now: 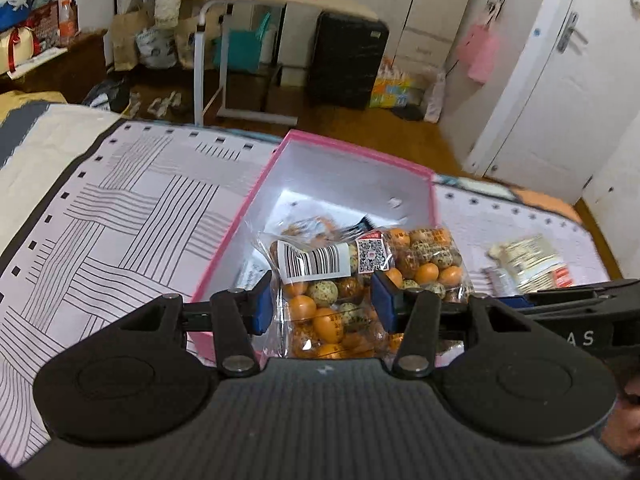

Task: Organize snacks
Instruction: 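Carry the QR-code peanut bag with both grippers over the pink box, then open both grippers to drop the peanut bag into the pink box, then move the right gripper to the white snack bar and close on it, then carry the white snack bar with the right gripper over the pink box, then open the right gripper to drop the snack bar into the pink box, then move both grippers to the white rice bag and grasp its edge, then lift the rice bag with both grippers and carry it over the pink box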

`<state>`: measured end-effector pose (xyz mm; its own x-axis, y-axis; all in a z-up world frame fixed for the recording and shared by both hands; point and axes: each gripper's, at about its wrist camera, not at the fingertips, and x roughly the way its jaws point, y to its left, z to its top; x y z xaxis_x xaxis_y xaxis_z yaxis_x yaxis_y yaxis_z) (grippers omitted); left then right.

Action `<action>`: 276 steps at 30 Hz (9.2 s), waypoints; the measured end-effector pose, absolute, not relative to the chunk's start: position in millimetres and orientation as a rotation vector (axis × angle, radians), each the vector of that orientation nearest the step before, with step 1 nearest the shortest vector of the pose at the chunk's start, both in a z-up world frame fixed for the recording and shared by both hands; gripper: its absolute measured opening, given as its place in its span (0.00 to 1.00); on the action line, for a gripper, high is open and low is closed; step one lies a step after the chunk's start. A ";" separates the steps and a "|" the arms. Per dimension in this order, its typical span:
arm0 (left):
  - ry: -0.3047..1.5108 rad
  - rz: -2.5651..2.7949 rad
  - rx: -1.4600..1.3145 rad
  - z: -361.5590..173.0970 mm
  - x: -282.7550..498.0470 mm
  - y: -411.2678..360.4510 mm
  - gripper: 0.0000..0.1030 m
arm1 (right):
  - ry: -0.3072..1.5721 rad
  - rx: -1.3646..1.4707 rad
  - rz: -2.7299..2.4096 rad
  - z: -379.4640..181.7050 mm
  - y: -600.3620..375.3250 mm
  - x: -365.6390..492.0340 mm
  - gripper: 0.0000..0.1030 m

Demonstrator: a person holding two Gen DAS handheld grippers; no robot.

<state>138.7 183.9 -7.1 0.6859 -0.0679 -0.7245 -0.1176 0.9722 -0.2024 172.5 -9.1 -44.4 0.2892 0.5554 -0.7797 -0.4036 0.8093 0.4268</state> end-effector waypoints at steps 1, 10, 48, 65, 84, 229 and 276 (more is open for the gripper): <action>0.829 0.031 -0.242 -12.6 144.2 187.1 0.46 | 1.119 0.163 0.638 -48.9 -6.9 174.8 0.49; 0.865 0.161 -0.088 -37.8 161.3 172.5 0.56 | 1.143 0.142 0.659 -46.7 -14.6 169.5 0.56; 0.909 -0.291 -0.230 -50.0 219.9 -29.7 0.57 | 0.840 -0.089 0.619 -81.6 -194.0 190.8 0.67; 0.988 -0.416 -0.387 -151.4 270.4 -44.5 0.31 | 0.957 -0.090 0.469 -143.0 -175.4 226.9 0.42; 1.038 -0.510 -0.398 -130.6 243.3 -44.0 0.24 | 1.038 -0.004 0.437 -116.4 -172.5 190.3 0.41; 1.042 -0.473 -0.407 -143.6 269.8 -104.9 0.43 | 1.104 -0.027 0.478 -112.7 -292.6 248.1 0.60; 0.943 -0.341 -0.306 30.4 71.2 84.7 0.43 | 0.850 -0.045 0.636 23.9 -97.0 73.0 0.61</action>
